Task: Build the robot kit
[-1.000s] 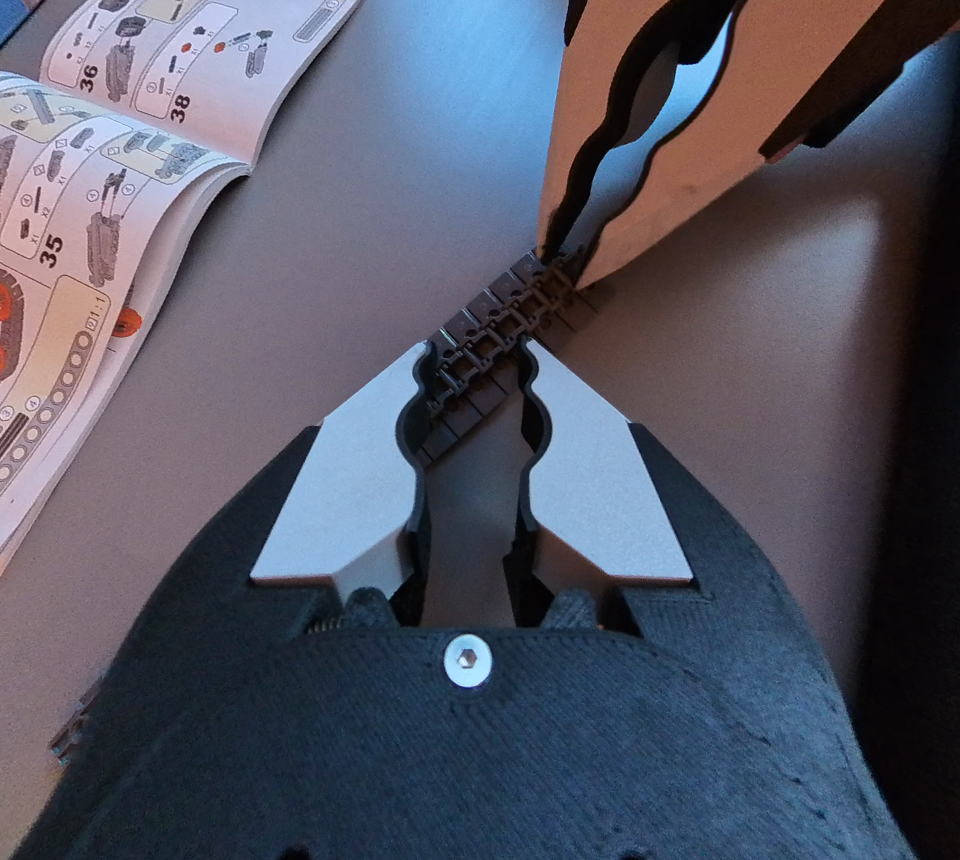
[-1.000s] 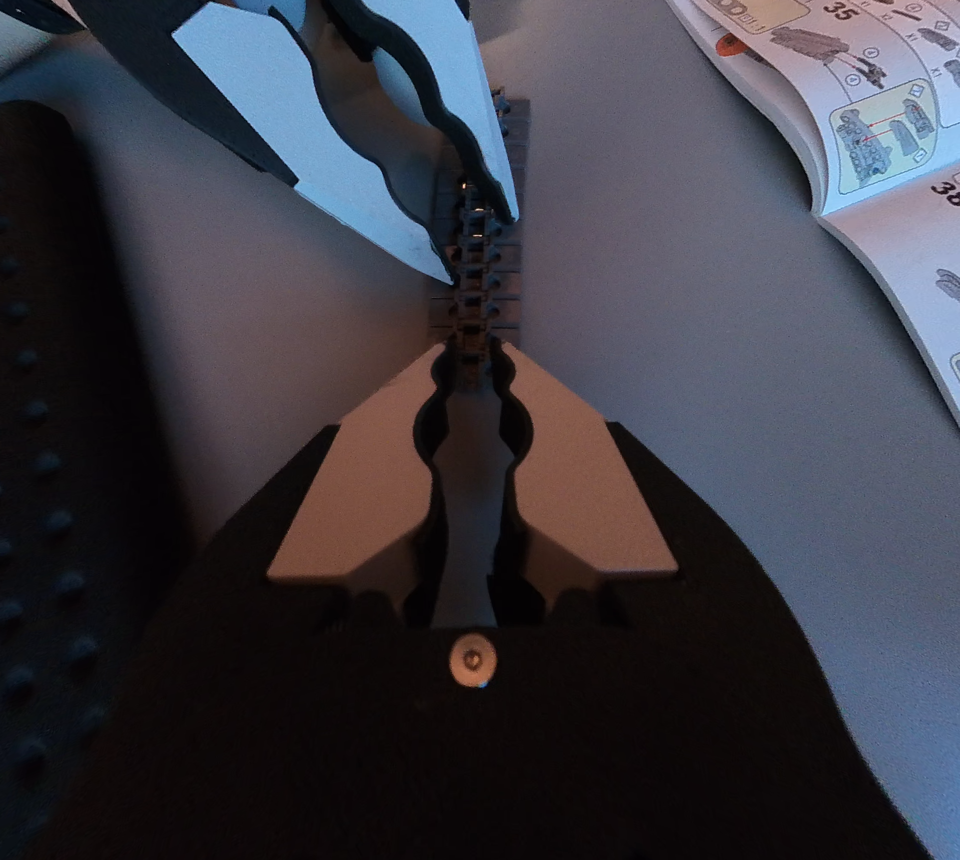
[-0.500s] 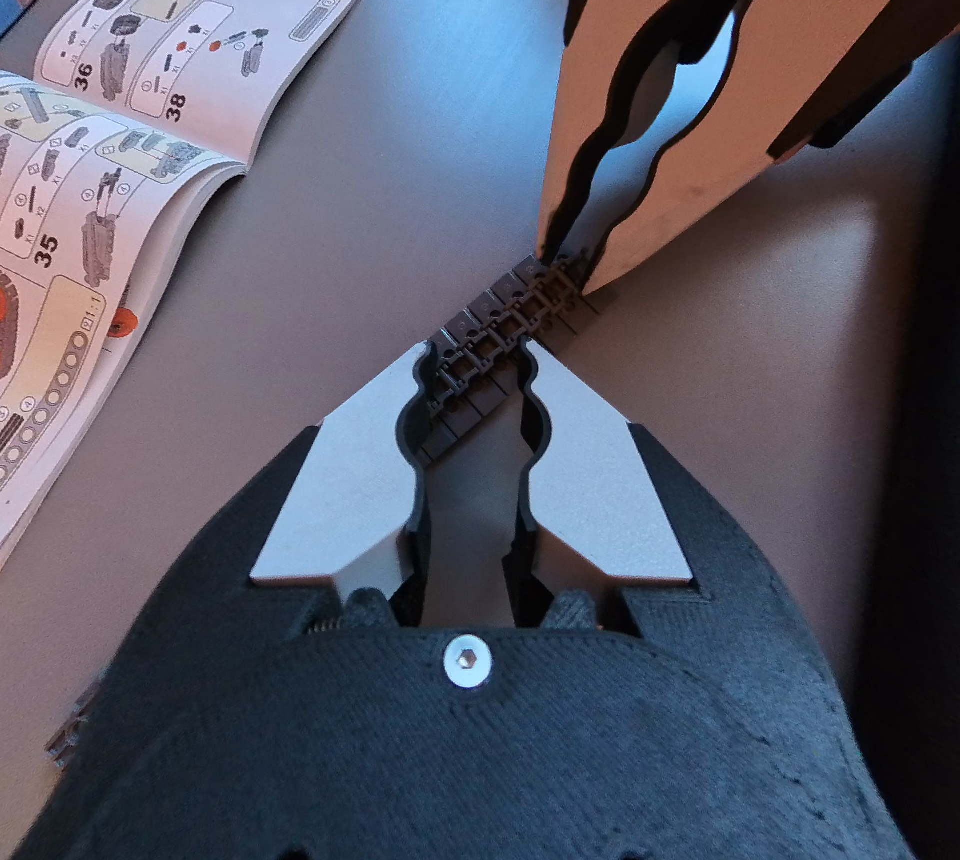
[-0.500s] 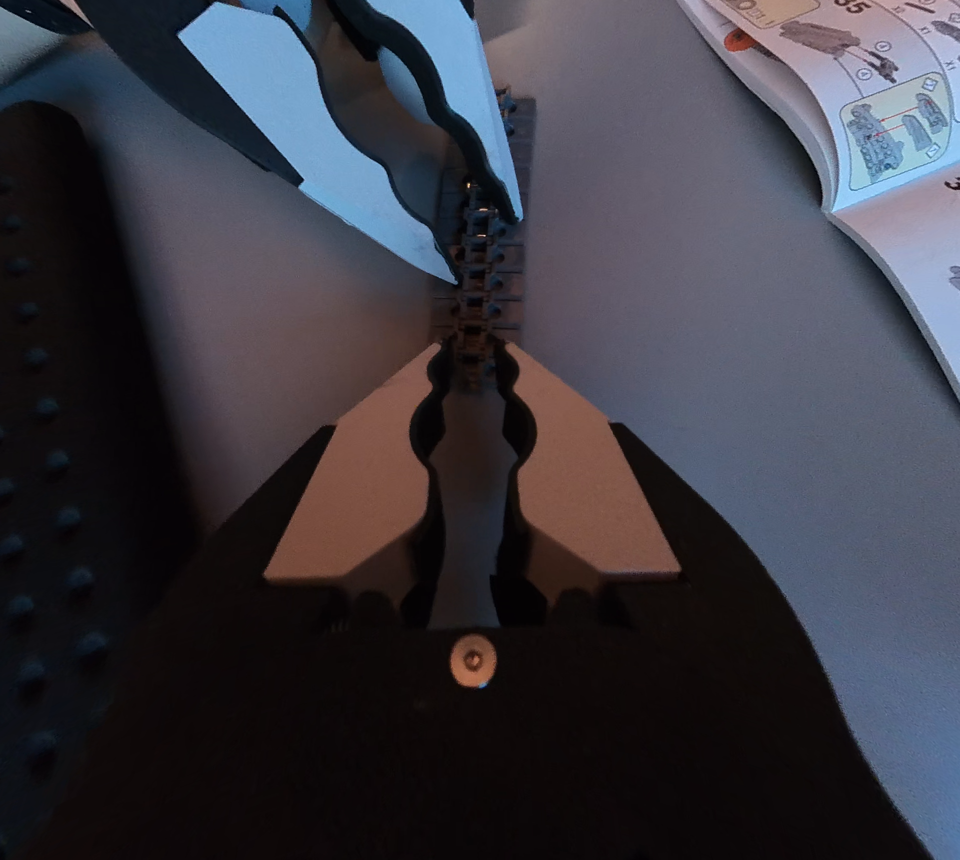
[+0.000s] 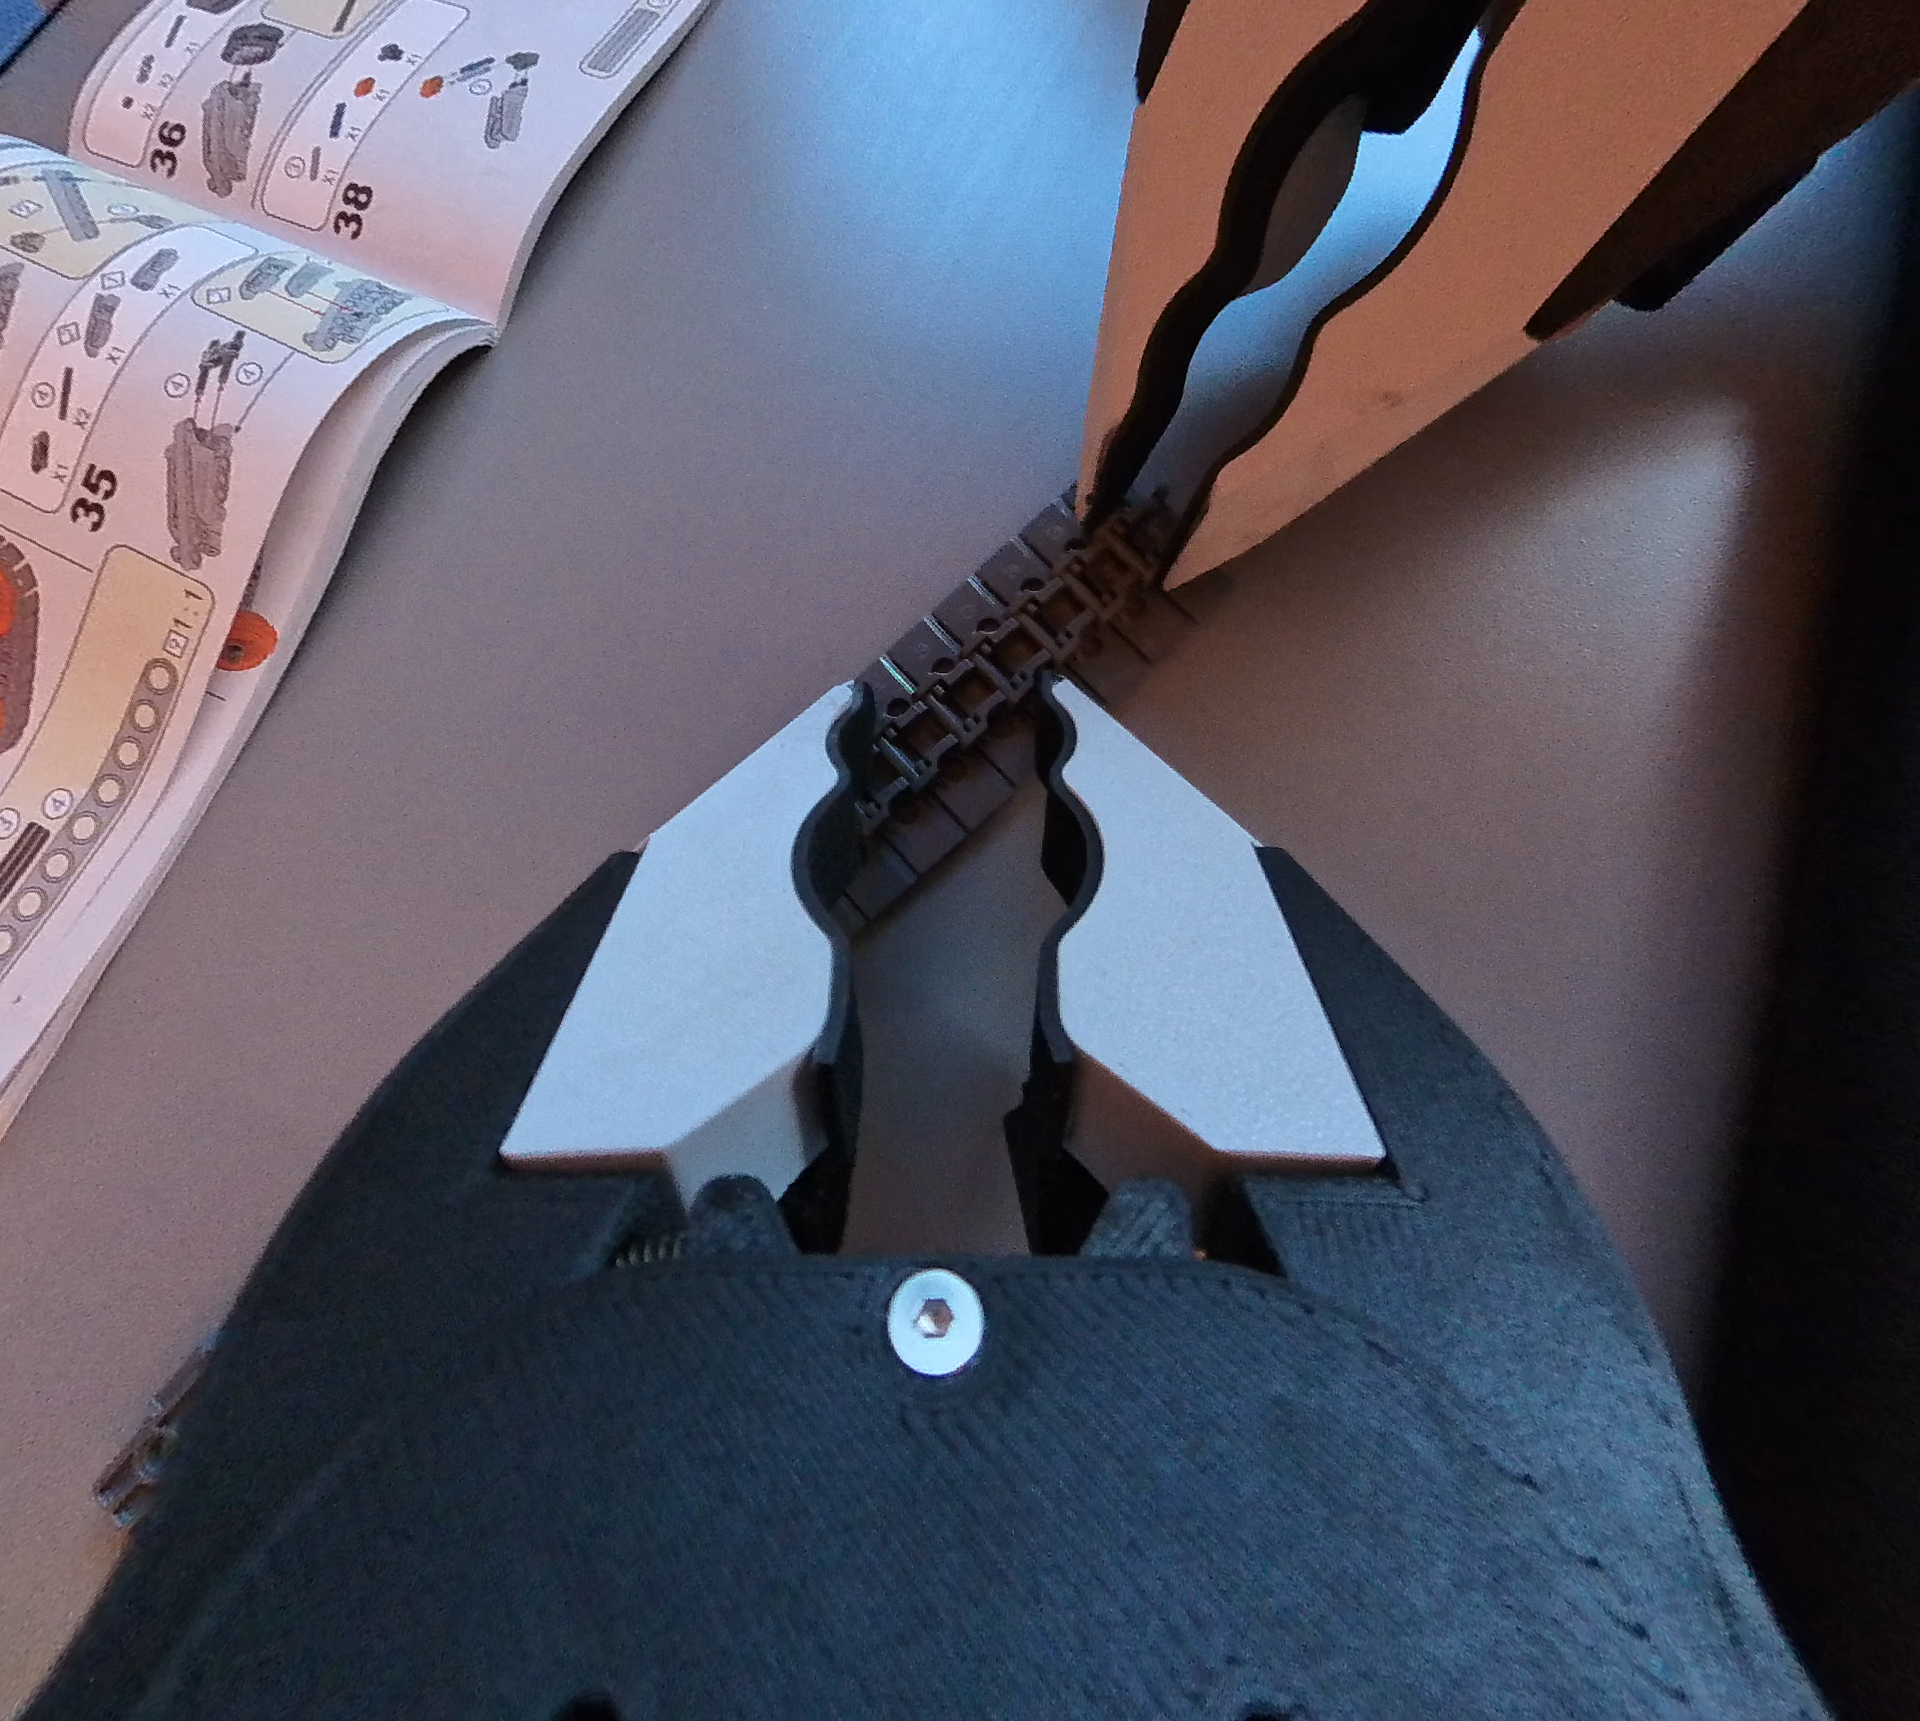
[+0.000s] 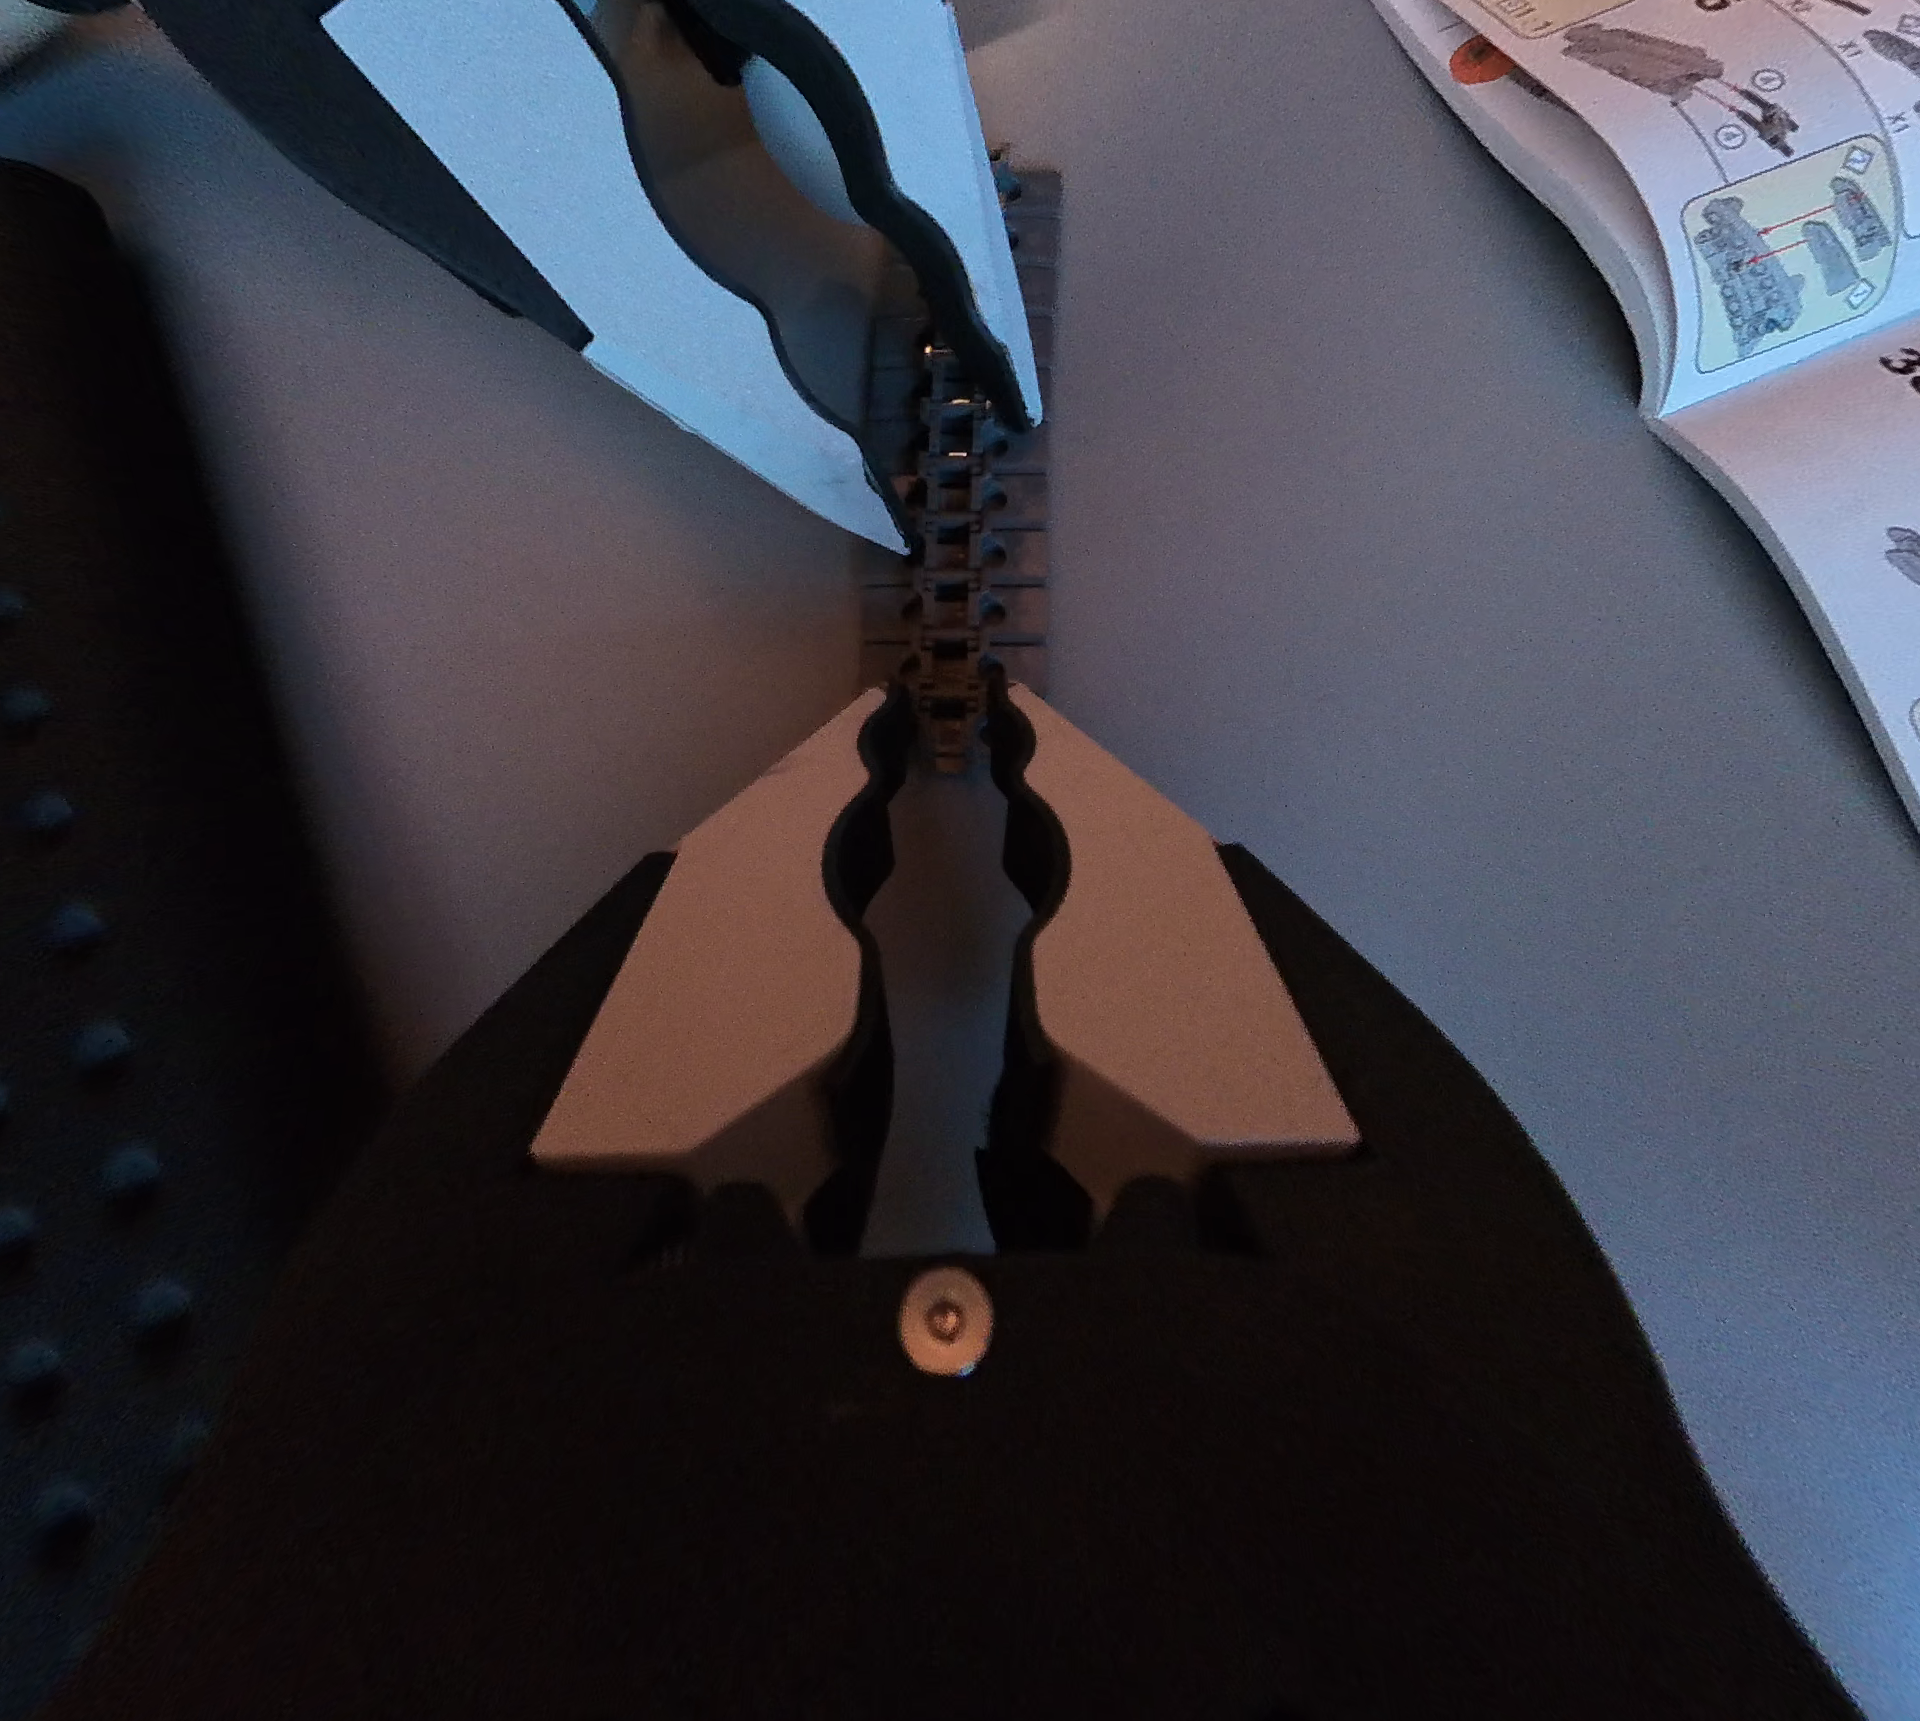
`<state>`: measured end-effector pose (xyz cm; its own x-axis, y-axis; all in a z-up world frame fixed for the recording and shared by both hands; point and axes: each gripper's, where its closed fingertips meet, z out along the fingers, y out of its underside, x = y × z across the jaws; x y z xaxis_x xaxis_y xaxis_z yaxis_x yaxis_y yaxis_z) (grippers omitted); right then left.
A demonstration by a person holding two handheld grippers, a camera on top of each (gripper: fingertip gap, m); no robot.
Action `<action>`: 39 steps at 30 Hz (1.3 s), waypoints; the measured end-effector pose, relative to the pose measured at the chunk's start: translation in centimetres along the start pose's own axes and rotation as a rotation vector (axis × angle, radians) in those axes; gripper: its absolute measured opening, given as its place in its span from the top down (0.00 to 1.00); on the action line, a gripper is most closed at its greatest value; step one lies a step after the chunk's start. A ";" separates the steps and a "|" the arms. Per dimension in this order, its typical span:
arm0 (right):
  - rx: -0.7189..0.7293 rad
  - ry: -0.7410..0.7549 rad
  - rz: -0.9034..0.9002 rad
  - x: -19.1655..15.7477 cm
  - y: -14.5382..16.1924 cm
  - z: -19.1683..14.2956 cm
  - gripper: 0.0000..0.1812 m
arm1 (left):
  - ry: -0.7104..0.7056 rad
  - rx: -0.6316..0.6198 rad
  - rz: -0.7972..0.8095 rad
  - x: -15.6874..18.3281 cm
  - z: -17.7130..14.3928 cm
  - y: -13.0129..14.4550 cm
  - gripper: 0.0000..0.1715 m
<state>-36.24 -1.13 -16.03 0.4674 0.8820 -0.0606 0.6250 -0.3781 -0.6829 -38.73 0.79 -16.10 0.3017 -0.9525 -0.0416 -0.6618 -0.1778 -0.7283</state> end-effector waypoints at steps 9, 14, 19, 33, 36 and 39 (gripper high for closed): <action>0.006 -0.009 0.010 0.0 0.0 -0.1 0.91 | 0.001 0.001 -0.001 0.0 0.0 0.0 0.83; -0.014 0.004 -0.007 0.0 0.1 -0.2 0.92 | 0.007 0.001 -0.002 0.1 0.0 0.0 0.83; -0.045 0.036 -0.084 0.0 0.3 -0.2 0.92 | 0.003 0.002 -0.001 0.2 0.1 -0.1 0.83; -0.052 -0.029 -0.109 -0.5 -0.1 0.2 0.92 | -0.008 0.085 -0.037 -0.3 -1.2 -1.8 0.78; 0.017 -0.049 -0.191 -0.1 -0.6 0.4 0.91 | -0.019 0.192 -0.113 -1.5 -3.0 -3.4 0.78; 0.116 -0.105 -0.220 -0.3 -1.9 -0.4 0.83 | -0.047 0.345 -0.181 -3.0 -5.4 -5.4 0.76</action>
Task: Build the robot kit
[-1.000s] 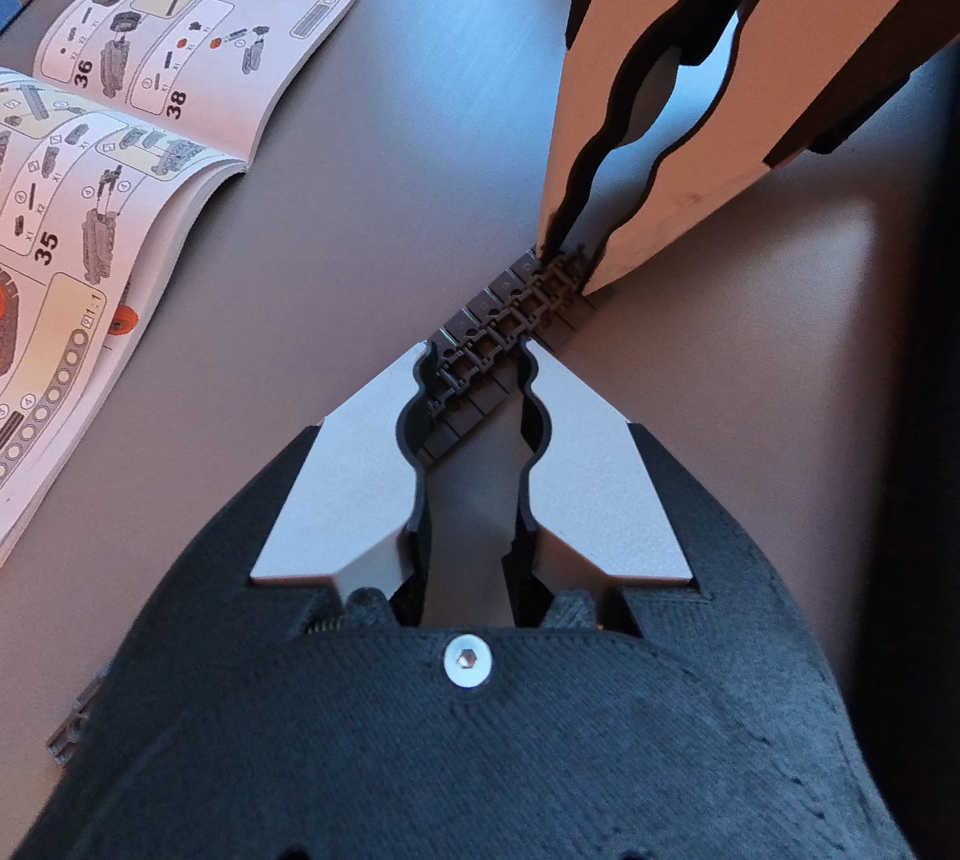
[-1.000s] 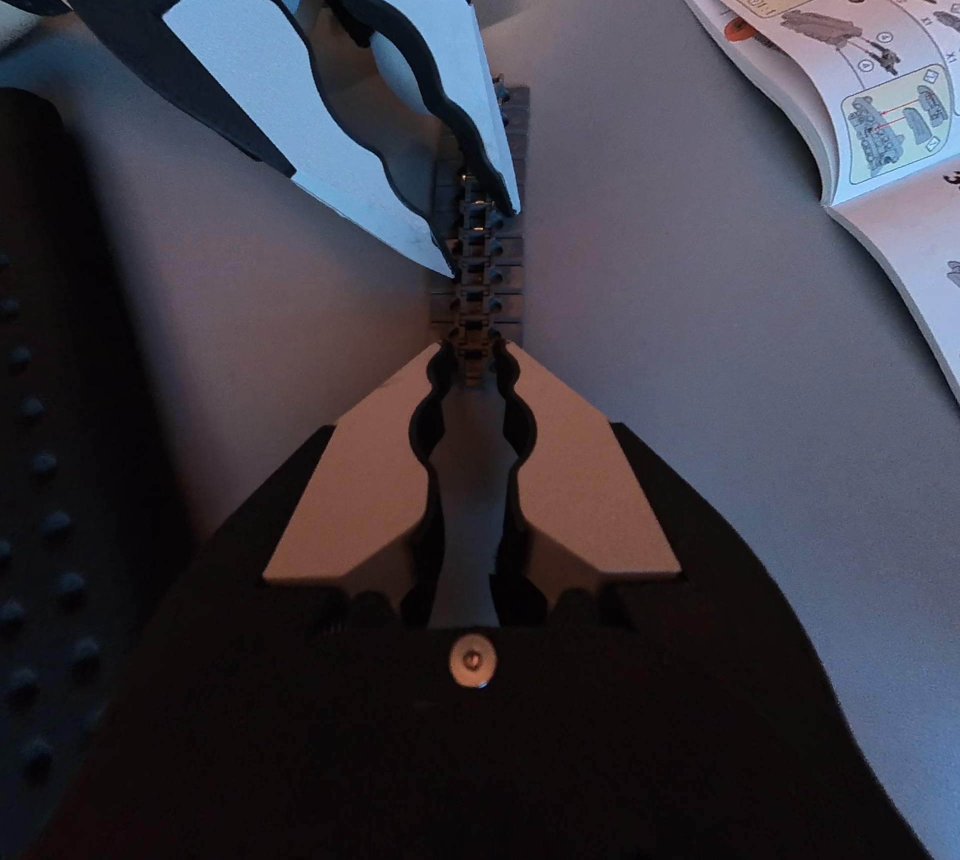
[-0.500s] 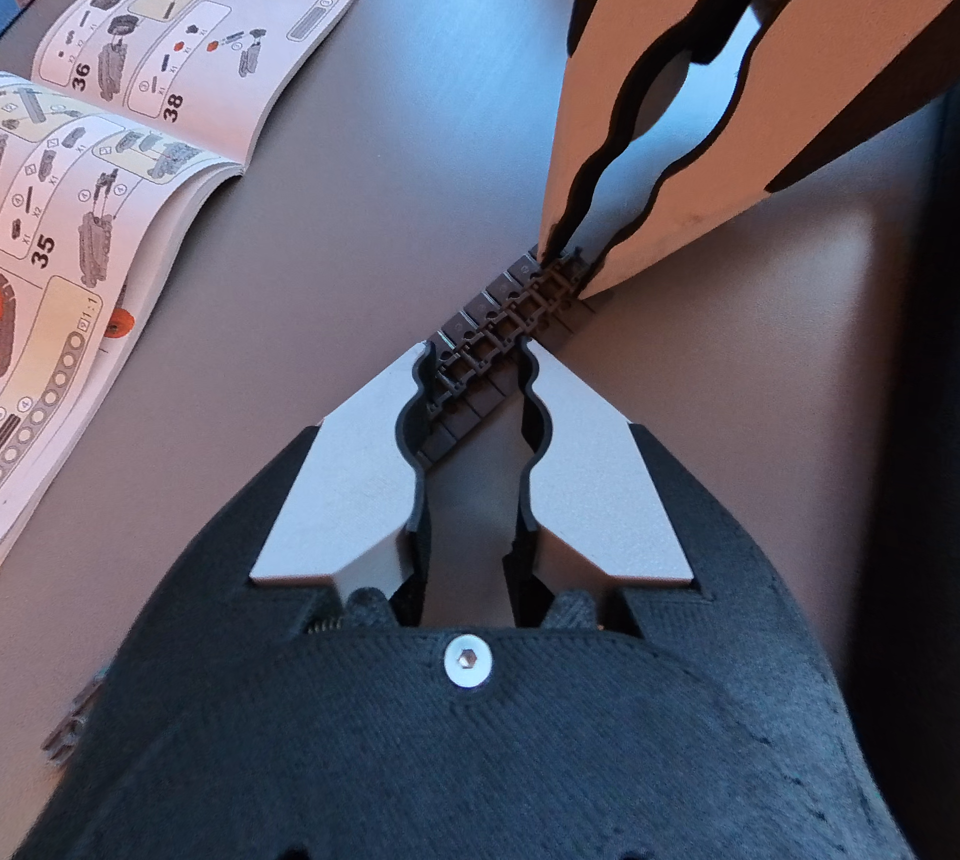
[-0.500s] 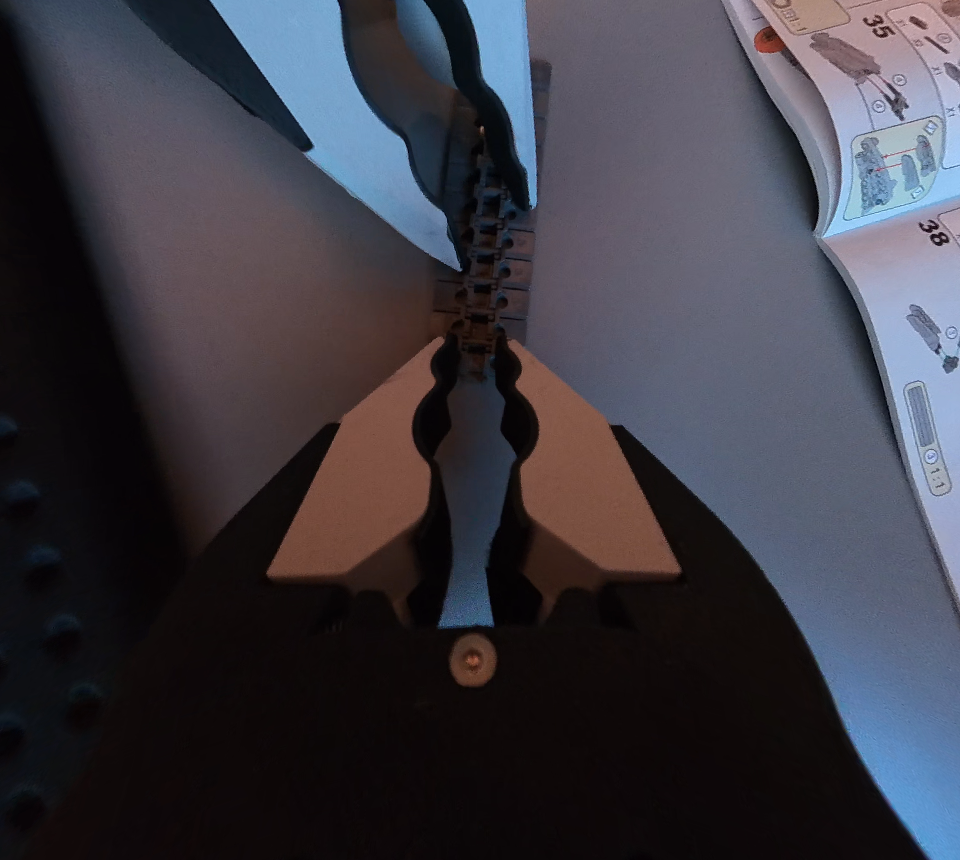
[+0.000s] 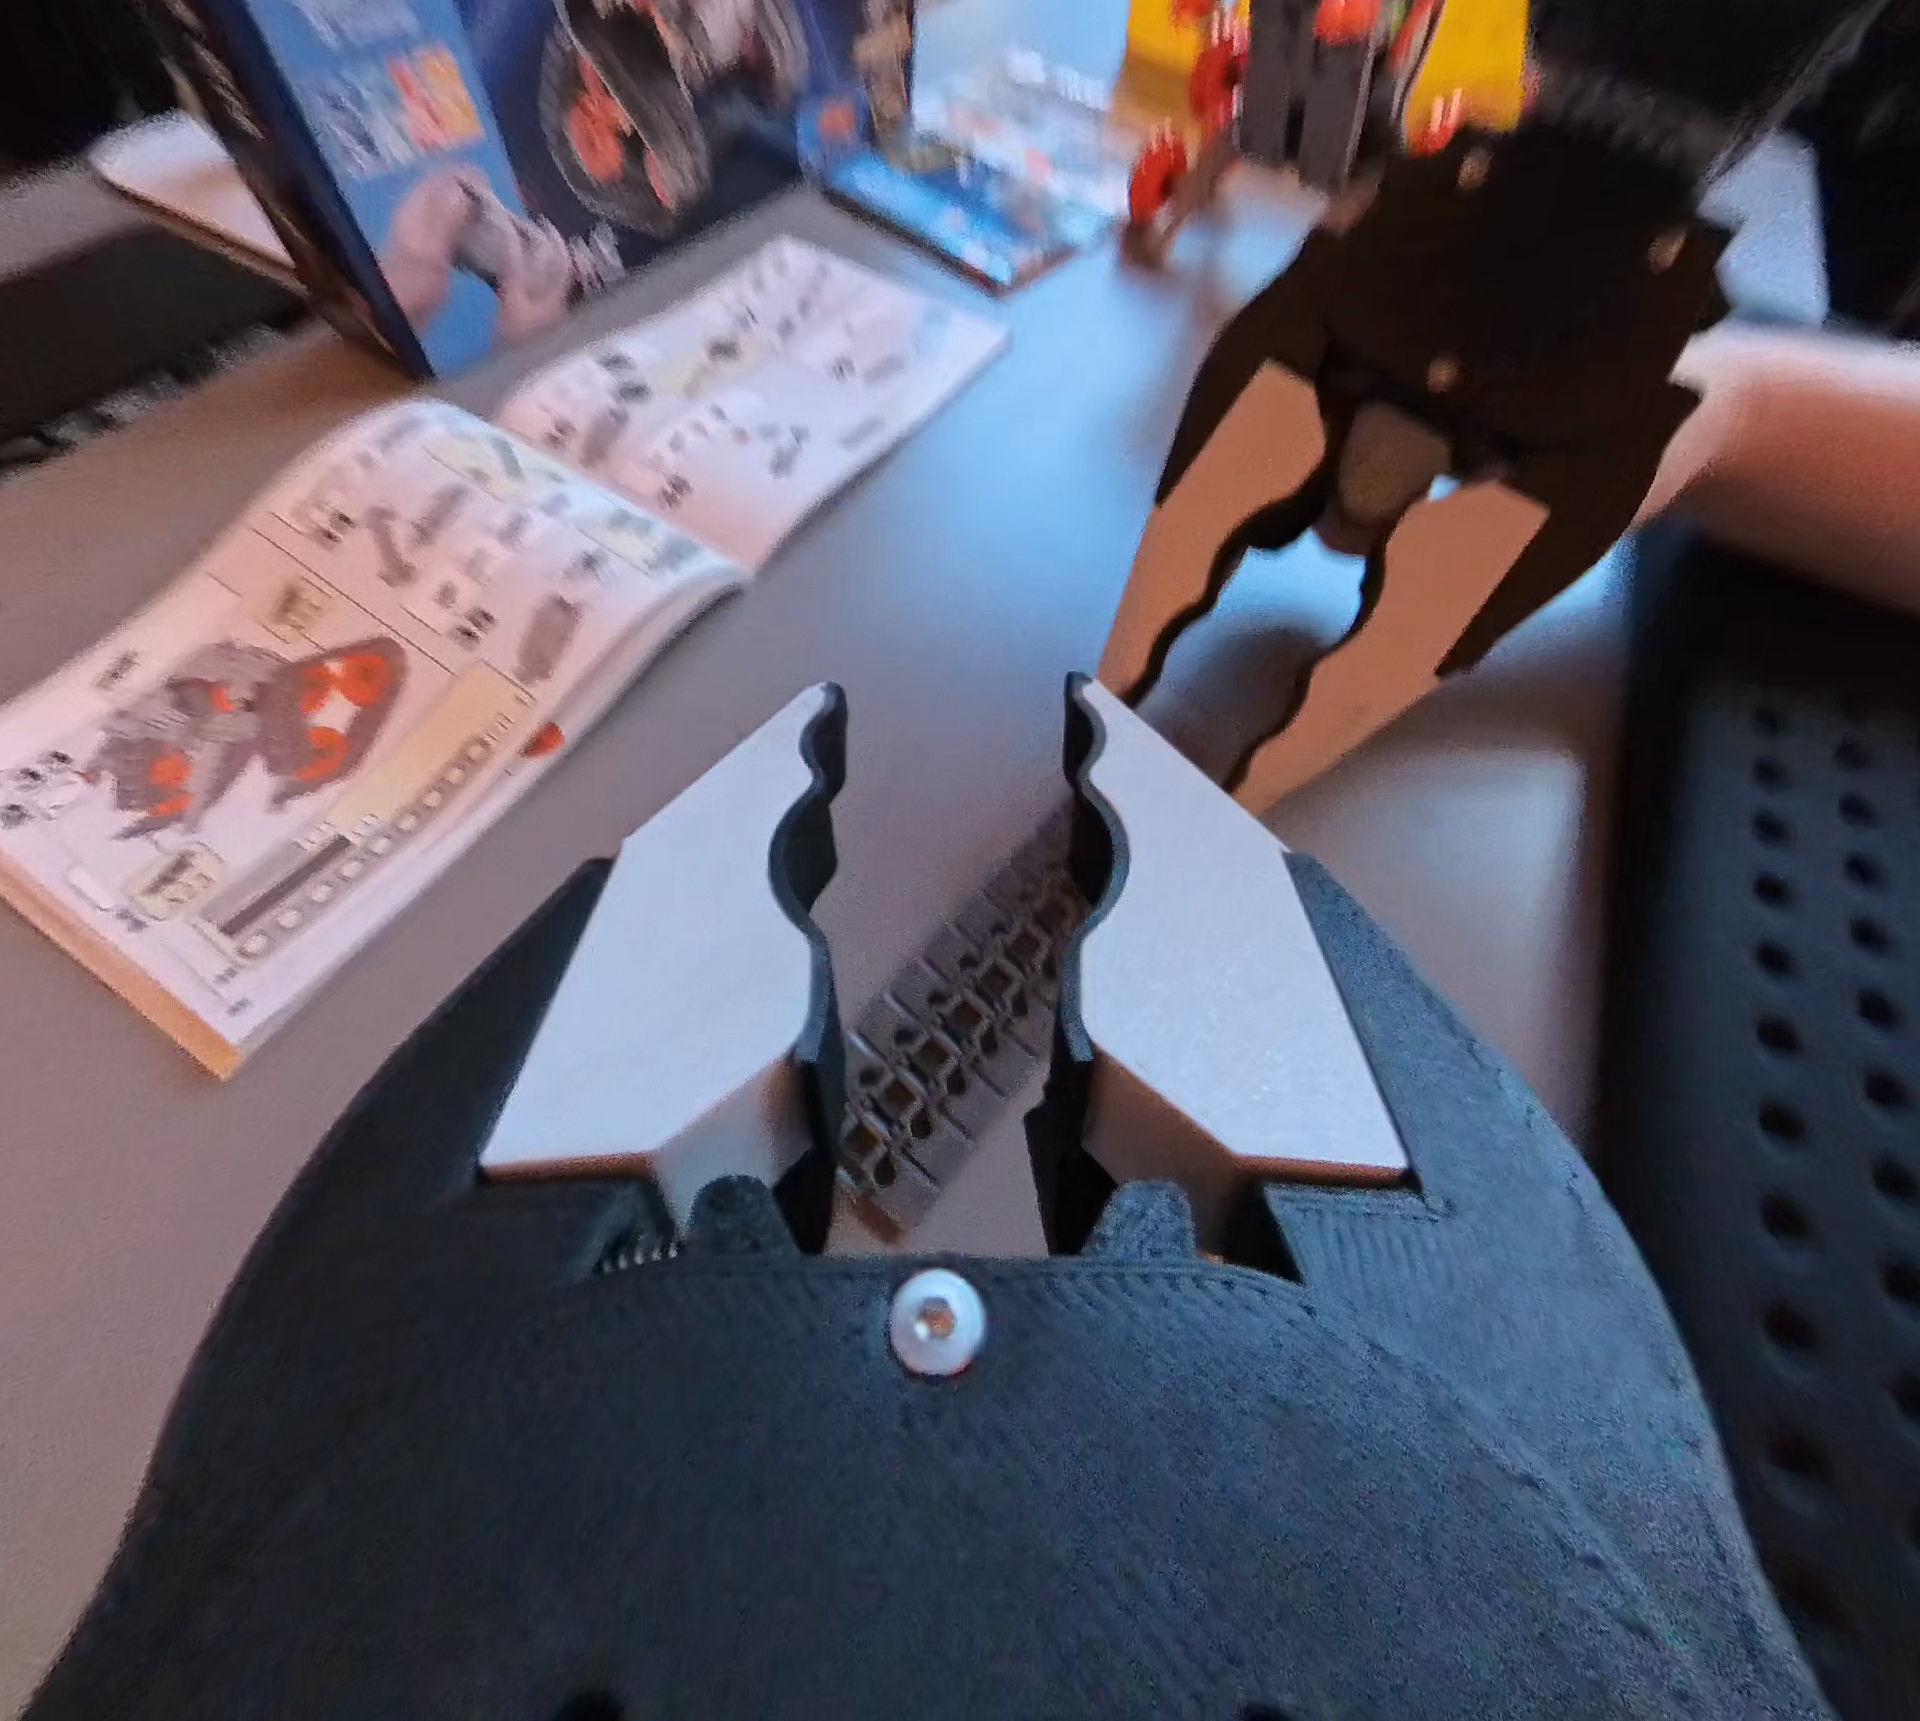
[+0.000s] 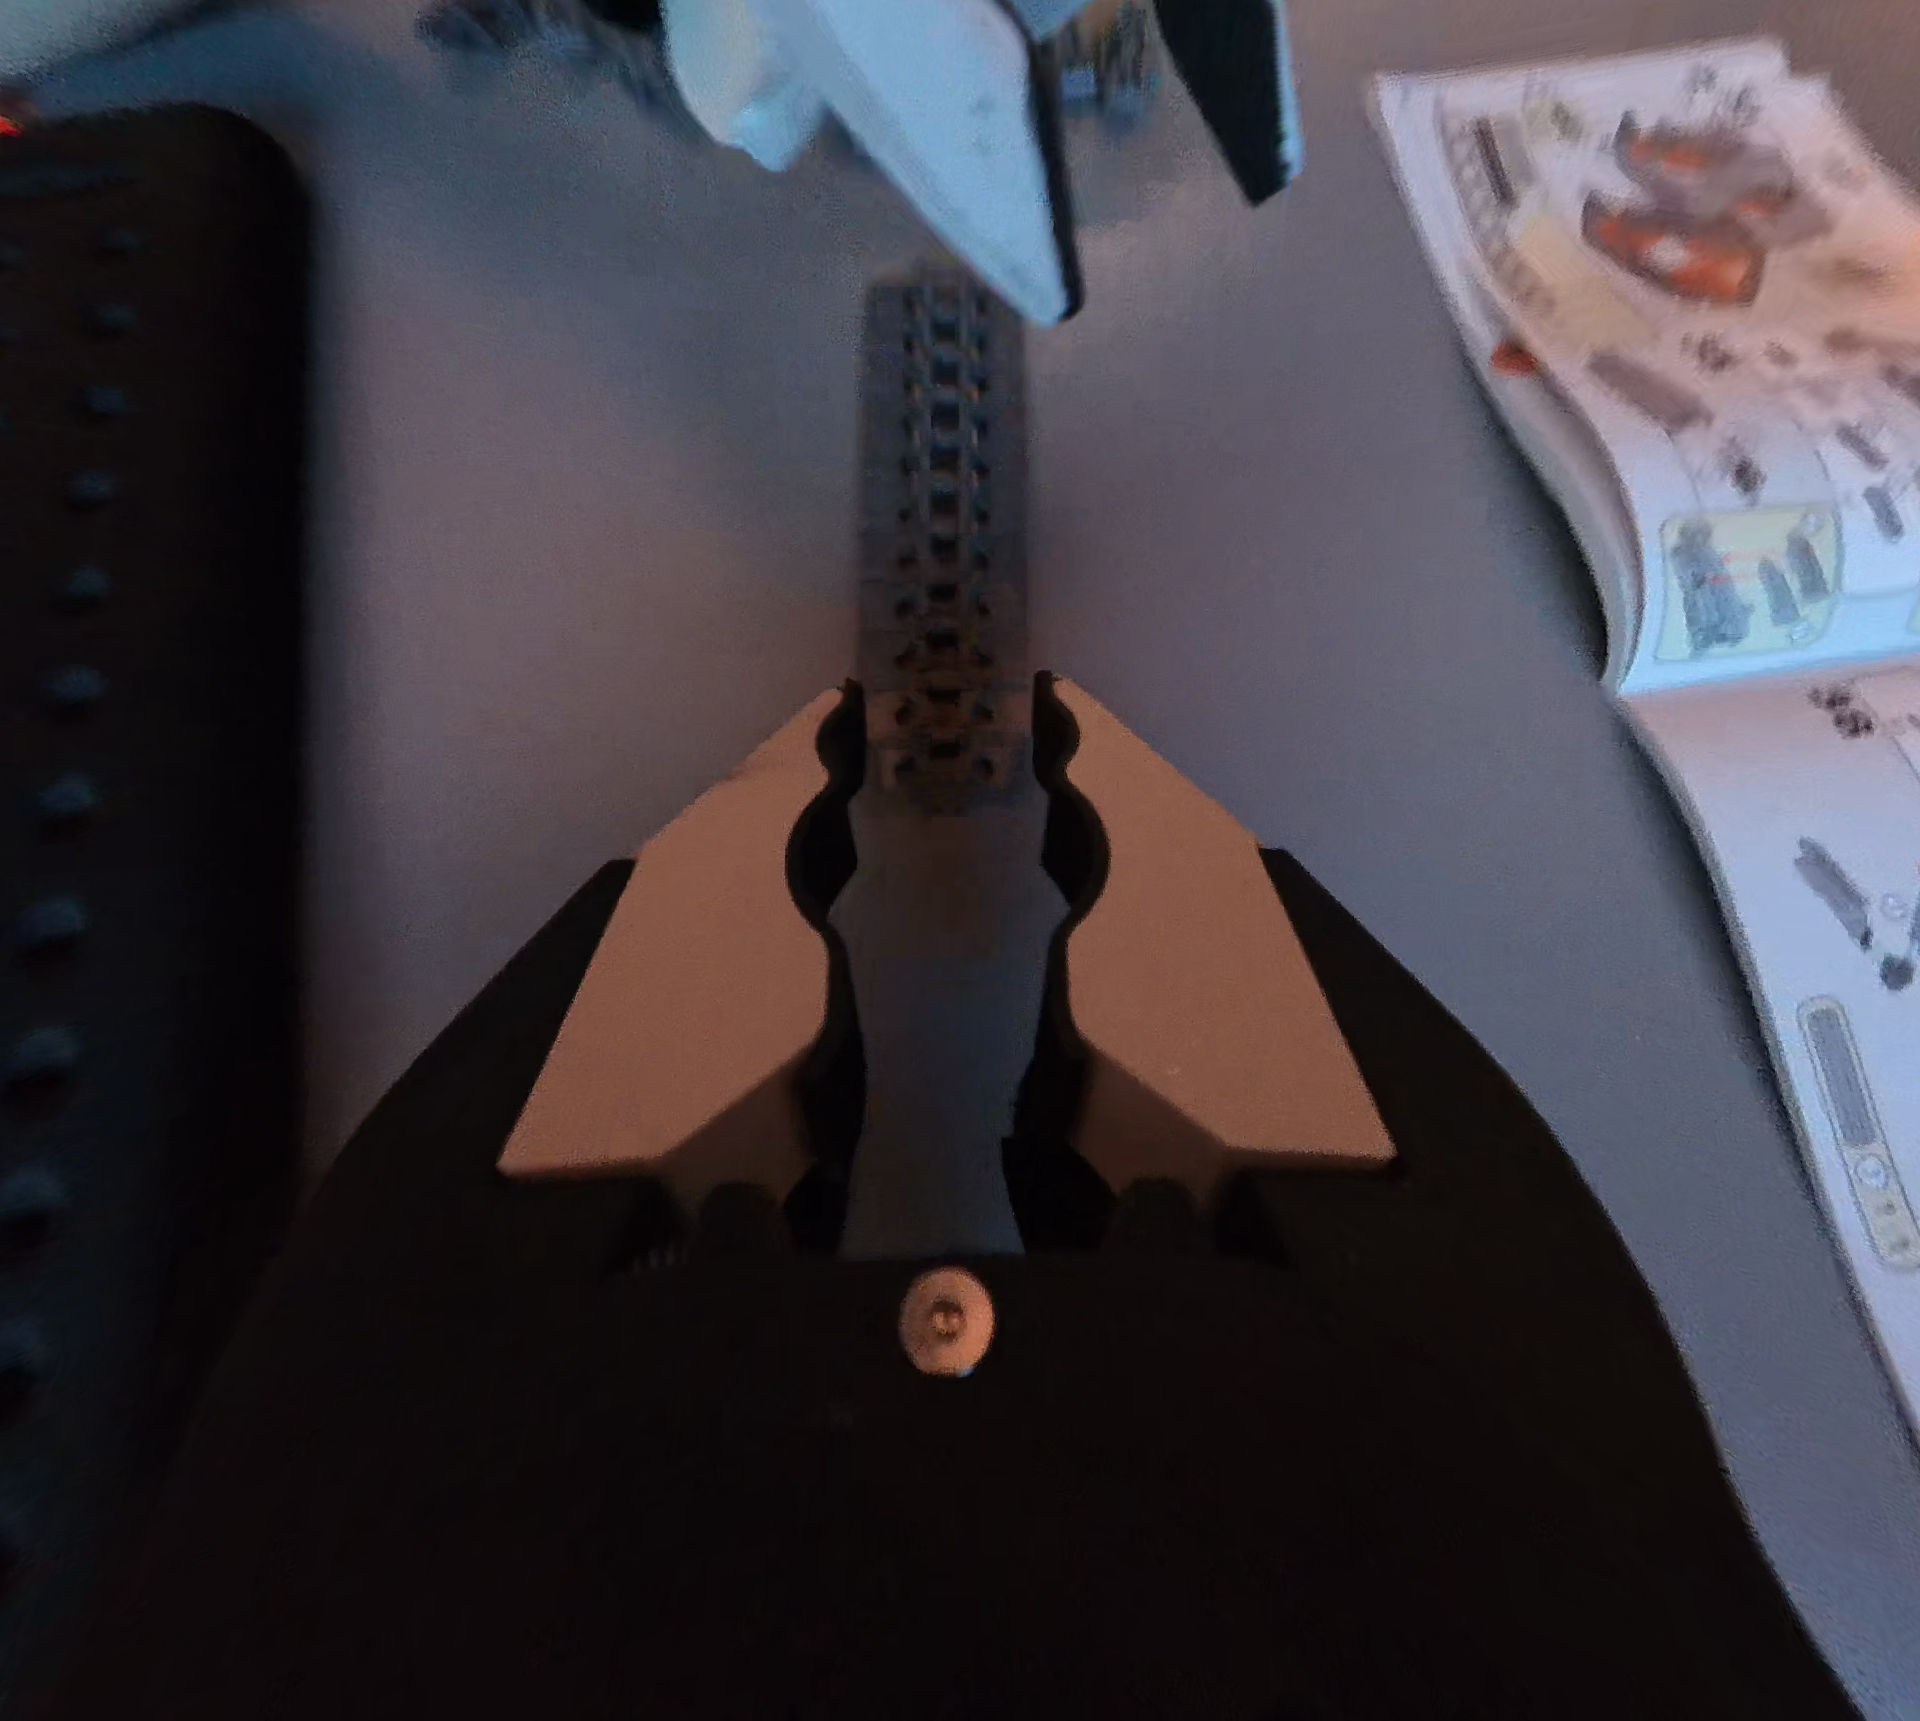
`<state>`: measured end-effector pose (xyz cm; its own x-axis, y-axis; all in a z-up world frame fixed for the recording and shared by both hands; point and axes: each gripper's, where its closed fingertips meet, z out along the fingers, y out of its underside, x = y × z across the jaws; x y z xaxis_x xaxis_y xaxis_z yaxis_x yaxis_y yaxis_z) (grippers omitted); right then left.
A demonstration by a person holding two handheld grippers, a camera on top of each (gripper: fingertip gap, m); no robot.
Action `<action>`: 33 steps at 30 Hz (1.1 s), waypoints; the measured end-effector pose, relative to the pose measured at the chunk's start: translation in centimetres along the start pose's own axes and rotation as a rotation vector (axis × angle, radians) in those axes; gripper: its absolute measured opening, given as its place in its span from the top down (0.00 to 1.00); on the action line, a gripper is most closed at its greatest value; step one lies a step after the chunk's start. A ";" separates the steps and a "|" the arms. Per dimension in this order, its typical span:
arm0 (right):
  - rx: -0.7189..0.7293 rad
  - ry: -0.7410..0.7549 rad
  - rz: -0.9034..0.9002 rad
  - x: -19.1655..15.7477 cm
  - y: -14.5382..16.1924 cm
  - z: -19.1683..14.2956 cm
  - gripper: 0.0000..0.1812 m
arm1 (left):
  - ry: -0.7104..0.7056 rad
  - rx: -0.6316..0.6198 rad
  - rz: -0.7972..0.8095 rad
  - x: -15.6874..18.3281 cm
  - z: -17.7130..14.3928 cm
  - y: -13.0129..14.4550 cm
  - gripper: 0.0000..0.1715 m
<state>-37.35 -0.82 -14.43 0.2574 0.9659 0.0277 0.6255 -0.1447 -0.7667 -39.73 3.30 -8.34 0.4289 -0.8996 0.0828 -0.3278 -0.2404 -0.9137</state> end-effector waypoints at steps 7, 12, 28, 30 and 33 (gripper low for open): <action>0.341 -0.066 -0.097 -1.4 -8.4 1.7 0.83 | -0.076 0.620 -0.021 -1.6 -10.3 -9.9 0.66; 0.298 -0.110 -0.211 -3.1 -10.7 7.0 0.80 | -0.102 0.721 0.080 -0.9 -13.0 -11.3 0.48; -0.015 -0.200 -0.434 -2.5 -9.3 13.1 0.90 | -0.196 0.732 -0.044 -4.7 -13.1 -10.1 0.54; 0.030 -0.190 -0.426 -2.3 -9.4 11.6 0.97 | -0.197 0.742 -0.068 -5.2 -13.4 -10.1 0.54; 0.133 -0.195 -0.349 -2.1 -9.1 8.6 0.98 | -0.219 0.754 -0.118 -6.3 -13.8 -9.7 0.55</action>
